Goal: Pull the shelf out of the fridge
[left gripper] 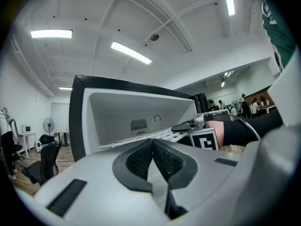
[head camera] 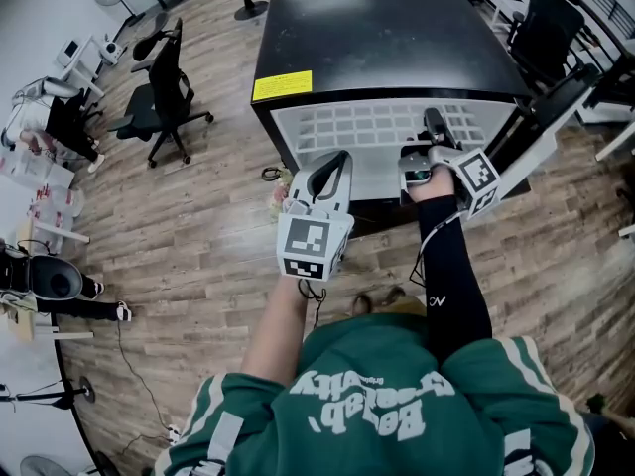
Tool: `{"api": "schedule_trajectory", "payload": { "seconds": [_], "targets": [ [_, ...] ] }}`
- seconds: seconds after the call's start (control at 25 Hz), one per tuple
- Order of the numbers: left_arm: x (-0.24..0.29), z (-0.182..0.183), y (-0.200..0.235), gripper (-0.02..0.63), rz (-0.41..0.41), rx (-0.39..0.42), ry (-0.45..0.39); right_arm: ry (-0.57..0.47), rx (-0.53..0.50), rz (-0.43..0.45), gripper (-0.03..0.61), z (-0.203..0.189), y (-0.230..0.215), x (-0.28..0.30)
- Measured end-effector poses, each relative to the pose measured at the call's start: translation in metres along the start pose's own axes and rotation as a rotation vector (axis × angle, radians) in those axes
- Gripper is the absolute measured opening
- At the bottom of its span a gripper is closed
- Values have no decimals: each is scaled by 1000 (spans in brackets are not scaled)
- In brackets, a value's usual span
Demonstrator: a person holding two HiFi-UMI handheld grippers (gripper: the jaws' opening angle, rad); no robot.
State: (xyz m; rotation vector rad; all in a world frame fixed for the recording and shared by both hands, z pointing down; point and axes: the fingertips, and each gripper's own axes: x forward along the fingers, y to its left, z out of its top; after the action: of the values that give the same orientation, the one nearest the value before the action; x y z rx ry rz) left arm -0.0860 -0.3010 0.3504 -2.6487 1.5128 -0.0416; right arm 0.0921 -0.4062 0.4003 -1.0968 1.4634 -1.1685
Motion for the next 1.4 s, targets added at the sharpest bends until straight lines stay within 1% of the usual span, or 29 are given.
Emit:
{"api": "schedule_trajectory", "payload": {
  "seconds": [0.16,0.4,0.52,0.84,1.2,1.4],
  "targets": [
    [-3,0,0,17,5,8,8,-2,0,5,43,-1,3,-5],
    [-9,-2,0,17,10,22,20,-23,34,21,44,-1,3,-12],
    [-10,-3,4,17,19,27,28,-29,21,18,44,0,3,-13],
    [-12,-5,6,17,15,19,27,-48,-7,2,41,1,4,-17],
    [-12,-7,-1,17,3,3,20,-58,9,6,41,2,2,-26],
    [-16,-2,-5,17,1,3,13,-50,9,10,41,1,4,-30]
  ]
}}
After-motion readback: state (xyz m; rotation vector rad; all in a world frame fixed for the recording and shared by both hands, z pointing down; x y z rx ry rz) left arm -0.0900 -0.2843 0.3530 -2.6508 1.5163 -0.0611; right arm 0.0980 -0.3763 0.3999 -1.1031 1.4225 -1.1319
